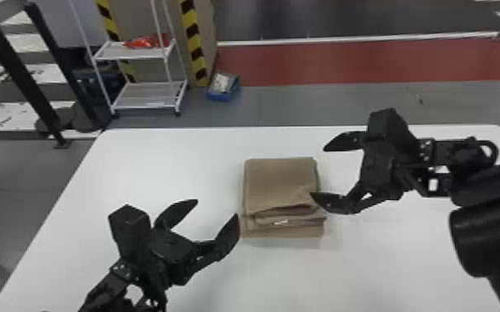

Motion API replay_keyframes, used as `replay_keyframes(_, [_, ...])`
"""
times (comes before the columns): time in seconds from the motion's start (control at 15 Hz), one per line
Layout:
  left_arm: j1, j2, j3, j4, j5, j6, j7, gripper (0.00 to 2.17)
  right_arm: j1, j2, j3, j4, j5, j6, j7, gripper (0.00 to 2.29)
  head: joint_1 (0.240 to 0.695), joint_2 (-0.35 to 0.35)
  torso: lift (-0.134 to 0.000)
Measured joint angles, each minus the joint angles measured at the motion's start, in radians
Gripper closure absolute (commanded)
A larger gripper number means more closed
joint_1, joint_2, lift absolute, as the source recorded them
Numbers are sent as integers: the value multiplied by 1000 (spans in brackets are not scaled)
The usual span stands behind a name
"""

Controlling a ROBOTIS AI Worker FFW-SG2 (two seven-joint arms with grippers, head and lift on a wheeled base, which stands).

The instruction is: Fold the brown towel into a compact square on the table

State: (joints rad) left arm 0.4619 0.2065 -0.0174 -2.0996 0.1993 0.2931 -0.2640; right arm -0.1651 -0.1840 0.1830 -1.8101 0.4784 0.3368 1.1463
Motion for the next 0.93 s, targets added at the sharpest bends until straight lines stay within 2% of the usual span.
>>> replay_keyframes(0.13, [3, -1, 8, -14, -4, -56, 34, 43, 26, 0, -40, -25, -40, -49, -57, 43, 695, 124, -123])
replay_keyframes(0.2, [3, -2, 8, -16, -7, -104, 49, 43, 47, 2, -63, -36, -63, -100, -106, 43, 695, 122, -123])
replay_keyframes(0.27, [2, -4, 7, -17, -12, -157, 73, 43, 72, 6, -87, -47, -92, -138, -166, 43, 695, 120, -123])
replay_keyframes(0.4, [1, -6, 0, -20, -29, -240, 126, 43, 123, 23, -135, -82, -190, -110, -301, 43, 695, 100, -123])
replay_keyframes(0.47, [1, -9, -6, -24, -45, -258, 161, 43, 159, 37, -157, -112, -245, -78, -385, 43, 695, 90, -123])
replay_keyframes(0.6, [0, -14, -11, -27, -57, -265, 203, 43, 234, 63, -172, -165, -306, -54, -517, 63, 695, 79, -123])
replay_keyframes(0.8, [-6, -25, 14, -18, -56, -265, 222, 43, 353, 94, -173, -240, -392, 0, -647, 80, 695, 91, -123])
replay_keyframes(0.93, [1, -33, 49, -11, -46, -263, 224, 43, 450, 96, -166, -254, -460, -149, -760, 80, 695, 104, -123])
